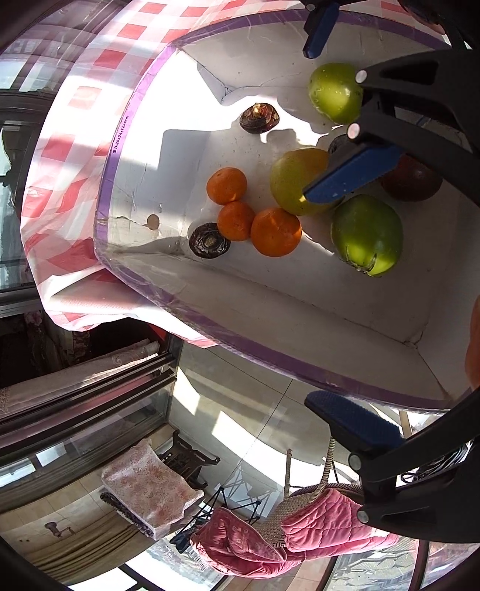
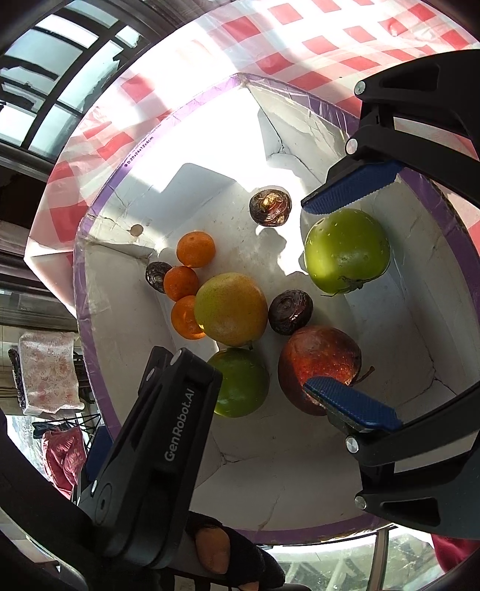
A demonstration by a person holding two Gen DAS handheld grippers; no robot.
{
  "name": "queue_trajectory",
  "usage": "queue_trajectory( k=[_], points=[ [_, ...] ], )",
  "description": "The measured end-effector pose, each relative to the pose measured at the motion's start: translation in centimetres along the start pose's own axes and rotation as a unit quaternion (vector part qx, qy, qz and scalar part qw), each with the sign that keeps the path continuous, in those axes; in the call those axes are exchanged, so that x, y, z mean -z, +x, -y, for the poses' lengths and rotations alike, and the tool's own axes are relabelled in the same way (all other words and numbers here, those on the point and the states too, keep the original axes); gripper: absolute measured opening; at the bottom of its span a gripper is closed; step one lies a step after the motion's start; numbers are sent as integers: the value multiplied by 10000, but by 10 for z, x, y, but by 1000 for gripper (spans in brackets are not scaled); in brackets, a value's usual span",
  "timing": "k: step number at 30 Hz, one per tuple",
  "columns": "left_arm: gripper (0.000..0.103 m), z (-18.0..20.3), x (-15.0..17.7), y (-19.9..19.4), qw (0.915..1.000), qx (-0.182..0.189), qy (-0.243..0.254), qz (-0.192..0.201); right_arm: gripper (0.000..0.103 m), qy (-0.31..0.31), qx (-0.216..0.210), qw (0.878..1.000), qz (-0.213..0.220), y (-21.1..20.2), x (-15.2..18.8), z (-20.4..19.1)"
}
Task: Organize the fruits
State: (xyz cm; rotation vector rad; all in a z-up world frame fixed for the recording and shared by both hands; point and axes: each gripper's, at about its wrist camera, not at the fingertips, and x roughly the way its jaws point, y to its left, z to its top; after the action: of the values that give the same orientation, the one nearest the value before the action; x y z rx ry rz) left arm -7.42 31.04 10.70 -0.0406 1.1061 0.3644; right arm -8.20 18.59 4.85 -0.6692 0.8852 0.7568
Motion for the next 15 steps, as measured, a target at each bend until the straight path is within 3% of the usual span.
queue_trajectory(
  k=[7, 11, 13, 15],
  points=[
    [101, 6, -3, 1, 9996, -278, 14, -15, 86, 352, -232, 9990, 128, -1, 2, 13],
    [101, 18, -13, -33, 9921, -1031, -83, 716, 86, 635, -543, 9939, 724, -36, 11, 31],
    [101, 35, -24, -60, 9899, -982, -45, 1017, 86, 898, -634, 9872, 1157, -63, 24, 51],
    [101, 62, -32, -91, 9881, -539, 137, 1434, 86, 1334, -558, 9766, 1595, -90, 46, 81]
  ],
)
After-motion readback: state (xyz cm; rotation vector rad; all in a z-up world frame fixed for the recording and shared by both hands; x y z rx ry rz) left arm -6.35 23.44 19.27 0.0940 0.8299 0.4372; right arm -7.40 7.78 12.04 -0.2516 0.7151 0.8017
